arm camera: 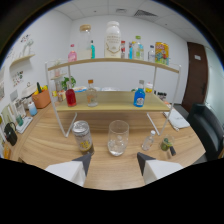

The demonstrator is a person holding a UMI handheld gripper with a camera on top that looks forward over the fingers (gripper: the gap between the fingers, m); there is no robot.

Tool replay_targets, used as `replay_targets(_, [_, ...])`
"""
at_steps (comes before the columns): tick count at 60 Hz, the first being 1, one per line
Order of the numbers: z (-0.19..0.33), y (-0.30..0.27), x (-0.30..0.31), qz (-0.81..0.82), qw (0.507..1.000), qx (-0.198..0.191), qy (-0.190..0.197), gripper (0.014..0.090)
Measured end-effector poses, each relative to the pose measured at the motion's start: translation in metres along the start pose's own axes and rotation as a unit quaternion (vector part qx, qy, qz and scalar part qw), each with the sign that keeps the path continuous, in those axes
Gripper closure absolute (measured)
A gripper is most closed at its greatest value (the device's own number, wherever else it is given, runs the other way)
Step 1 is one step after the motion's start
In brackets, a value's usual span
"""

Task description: Make me a cup of Mojito.

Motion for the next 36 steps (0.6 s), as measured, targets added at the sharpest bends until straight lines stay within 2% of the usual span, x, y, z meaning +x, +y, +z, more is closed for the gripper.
replay_targets(14, [0.006, 0.009, 0.018, -0.001, 1.000, -0.022, -0.006, 0.0195])
replay_targets(36, [0.012, 0.008, 0.023, -0.006, 1.000, -0.022, -0.008, 0.0189])
